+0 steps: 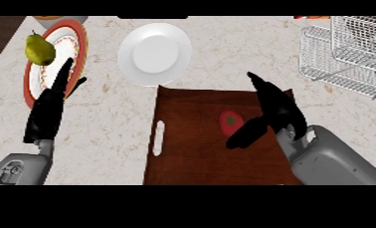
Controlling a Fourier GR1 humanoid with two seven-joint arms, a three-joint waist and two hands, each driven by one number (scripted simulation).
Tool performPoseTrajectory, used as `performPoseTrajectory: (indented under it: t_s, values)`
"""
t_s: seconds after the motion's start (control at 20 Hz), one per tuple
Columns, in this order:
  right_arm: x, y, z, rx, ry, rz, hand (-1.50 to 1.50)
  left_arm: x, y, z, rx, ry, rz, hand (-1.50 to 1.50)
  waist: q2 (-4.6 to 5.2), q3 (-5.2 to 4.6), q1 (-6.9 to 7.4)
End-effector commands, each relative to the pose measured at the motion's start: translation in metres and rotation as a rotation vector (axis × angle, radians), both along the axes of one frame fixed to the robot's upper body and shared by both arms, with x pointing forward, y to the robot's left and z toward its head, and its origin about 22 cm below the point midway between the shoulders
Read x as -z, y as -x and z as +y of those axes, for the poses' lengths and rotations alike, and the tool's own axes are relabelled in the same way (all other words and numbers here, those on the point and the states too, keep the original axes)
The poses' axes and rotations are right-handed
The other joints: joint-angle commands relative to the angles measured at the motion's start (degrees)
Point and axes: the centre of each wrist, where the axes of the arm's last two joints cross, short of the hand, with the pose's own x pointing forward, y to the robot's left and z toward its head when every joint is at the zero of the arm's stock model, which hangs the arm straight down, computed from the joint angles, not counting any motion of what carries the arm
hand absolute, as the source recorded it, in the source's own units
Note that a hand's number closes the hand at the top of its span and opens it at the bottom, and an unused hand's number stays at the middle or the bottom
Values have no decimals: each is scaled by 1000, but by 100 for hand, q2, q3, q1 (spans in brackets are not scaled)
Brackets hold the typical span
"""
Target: Pick the tomato from the tray and place it in the tiered basket
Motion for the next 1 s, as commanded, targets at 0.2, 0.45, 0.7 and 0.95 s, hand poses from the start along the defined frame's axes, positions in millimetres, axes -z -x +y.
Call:
performPoseTrajectory:
  t_s: [0.2, 0.45, 0.7, 0.95]
  values:
    - [0, 2, 13, 110, 125, 84, -150, 3, -1, 6, -11, 2, -3, 0, 4, 2, -30]
    - [14, 2, 30, 109, 136, 101, -150, 9, 5, -9, 0, 2, -2, 0, 5, 2, 7]
    - [25, 6, 25, 116, 136, 144, -150, -12, -2, 5, -6, -13, -21, 0, -3, 4, -5]
    - [35, -3, 33, 126, 123, 146, -150, -10, -14, 9, -8, 18, -13, 0, 20, 3, -25]
